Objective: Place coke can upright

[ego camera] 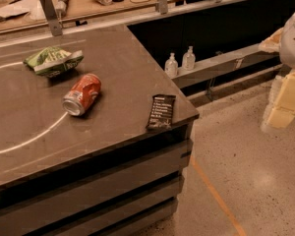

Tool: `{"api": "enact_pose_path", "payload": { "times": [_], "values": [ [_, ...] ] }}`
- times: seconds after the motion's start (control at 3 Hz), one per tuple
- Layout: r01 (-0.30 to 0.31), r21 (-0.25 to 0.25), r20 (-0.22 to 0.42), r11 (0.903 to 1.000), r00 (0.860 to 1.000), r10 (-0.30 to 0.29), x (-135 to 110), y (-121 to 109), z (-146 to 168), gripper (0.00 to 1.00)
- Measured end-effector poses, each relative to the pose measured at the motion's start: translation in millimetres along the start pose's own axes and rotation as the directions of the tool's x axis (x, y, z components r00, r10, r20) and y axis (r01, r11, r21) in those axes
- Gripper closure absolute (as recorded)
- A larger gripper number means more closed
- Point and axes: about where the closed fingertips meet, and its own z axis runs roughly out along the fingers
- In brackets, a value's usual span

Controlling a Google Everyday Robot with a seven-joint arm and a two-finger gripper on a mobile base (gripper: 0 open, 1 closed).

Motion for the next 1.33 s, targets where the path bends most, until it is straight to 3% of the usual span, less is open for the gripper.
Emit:
{"api": "enact_pose_path", "payload": {
  "times": [0.33, 0.67, 1.0, 1.33],
  "values": [
    [0.000, 0.000, 0.000, 1.0000, 1.000, 0.000, 0, 0, 0, 0.00],
    [0.085, 0.021, -0.002, 0.9961, 0.996, -0.085, -25, -18, 2, 0.00],
    [0.242, 0.042, -0.004, 0.9693, 0.970, -0.242, -70, -46, 8, 0.00],
    [0.440, 0.062, -0.009, 0.8958, 0.898, -0.440, -126, -66, 19, 0.00]
  ]
}}
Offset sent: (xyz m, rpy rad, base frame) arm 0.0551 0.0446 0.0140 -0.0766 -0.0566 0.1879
